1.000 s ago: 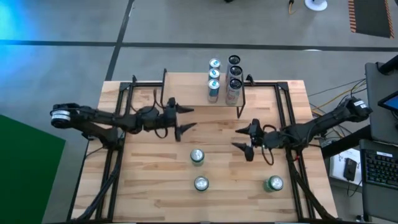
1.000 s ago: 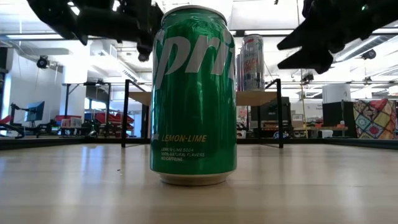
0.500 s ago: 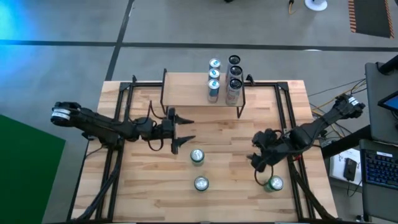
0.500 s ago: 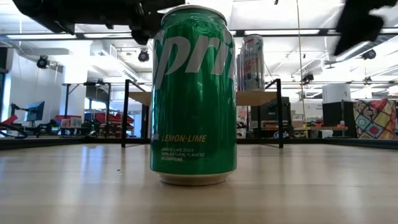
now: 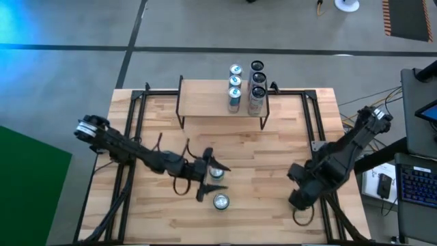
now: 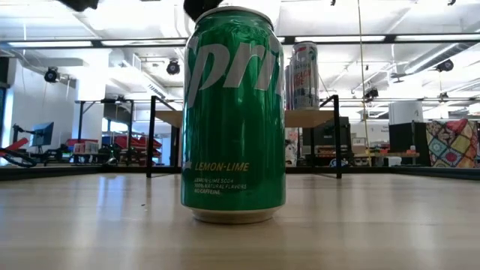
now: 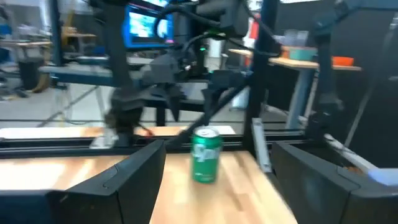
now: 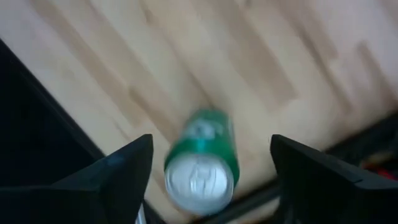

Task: Place canned beverage on shelf
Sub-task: Put the bottom right green soda can on the shelf

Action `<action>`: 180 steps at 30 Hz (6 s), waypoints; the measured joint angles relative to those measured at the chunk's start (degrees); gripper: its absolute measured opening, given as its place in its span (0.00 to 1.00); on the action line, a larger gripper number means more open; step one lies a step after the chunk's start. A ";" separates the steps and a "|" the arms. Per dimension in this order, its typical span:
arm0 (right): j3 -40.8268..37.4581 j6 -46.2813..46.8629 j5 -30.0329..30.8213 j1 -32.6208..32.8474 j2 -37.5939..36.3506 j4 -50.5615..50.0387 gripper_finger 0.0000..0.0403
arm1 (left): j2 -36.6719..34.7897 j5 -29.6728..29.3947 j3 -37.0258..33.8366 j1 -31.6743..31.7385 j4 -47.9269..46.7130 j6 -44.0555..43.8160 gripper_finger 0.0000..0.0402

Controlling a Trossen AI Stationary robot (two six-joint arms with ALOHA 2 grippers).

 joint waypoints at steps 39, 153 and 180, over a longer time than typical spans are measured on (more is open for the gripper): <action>-7.87 4.37 -1.07 11.22 7.73 8.99 0.73 | 8.06 -29.85 2.77 -13.83 -0.57 -5.84 0.69; 22.15 -86.92 6.71 -18.40 18.62 16.95 0.77 | 17.60 33.44 19.54 10.65 -17.55 -1.32 0.92; 23.07 -75.24 11.99 -18.39 18.32 9.87 0.85 | 17.60 27.36 19.38 10.83 -19.73 -0.26 0.76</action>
